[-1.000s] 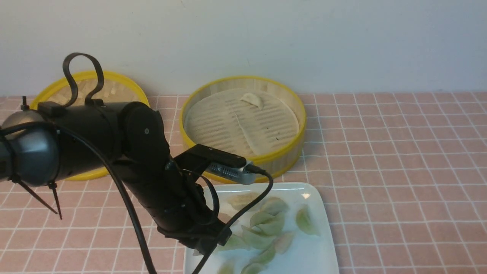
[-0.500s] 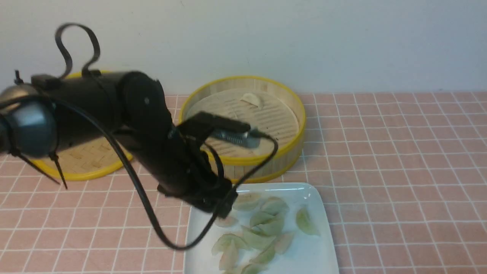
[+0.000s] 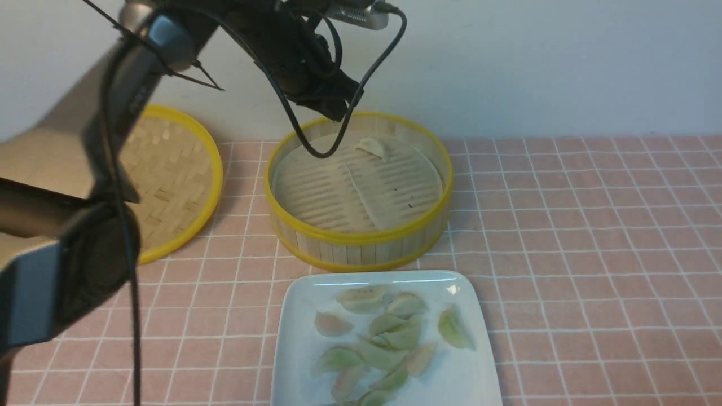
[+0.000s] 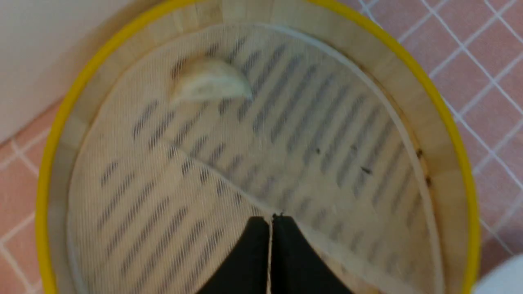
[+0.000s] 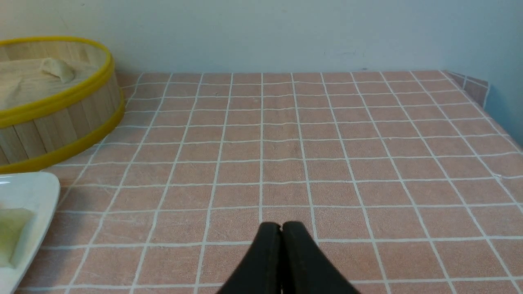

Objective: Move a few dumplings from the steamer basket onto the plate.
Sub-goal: Use the left arm to grab a dumpling from the steamer

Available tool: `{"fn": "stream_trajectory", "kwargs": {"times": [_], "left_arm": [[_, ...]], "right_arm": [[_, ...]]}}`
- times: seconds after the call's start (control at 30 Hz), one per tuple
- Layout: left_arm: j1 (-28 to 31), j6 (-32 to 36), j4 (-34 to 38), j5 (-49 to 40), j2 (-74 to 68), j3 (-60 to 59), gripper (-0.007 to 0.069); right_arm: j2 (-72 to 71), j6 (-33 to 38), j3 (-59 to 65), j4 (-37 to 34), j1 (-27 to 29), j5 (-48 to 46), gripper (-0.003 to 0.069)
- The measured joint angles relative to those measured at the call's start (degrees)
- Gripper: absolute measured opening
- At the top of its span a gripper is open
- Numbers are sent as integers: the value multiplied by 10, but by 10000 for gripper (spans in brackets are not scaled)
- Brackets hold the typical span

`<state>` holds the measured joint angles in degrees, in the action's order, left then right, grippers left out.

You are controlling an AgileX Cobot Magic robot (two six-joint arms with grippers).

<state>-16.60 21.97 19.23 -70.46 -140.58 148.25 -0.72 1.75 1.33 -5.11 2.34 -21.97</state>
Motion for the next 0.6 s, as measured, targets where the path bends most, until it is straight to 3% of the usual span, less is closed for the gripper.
{"fn": "stream_trajectory", "kwargs": {"times": [0.2,0.4,0.6], "left_arm": [[0,53,9,-4,-107,127,92],[0,139,36,61,-150,133,357],[0,222,35,129,-182,133,552]], "right_arm": [[0,-1,0,0,0,0,-10],[0,-1,0,0,0,0,-10],[0,-1,0,0,0,0,-10]]}}
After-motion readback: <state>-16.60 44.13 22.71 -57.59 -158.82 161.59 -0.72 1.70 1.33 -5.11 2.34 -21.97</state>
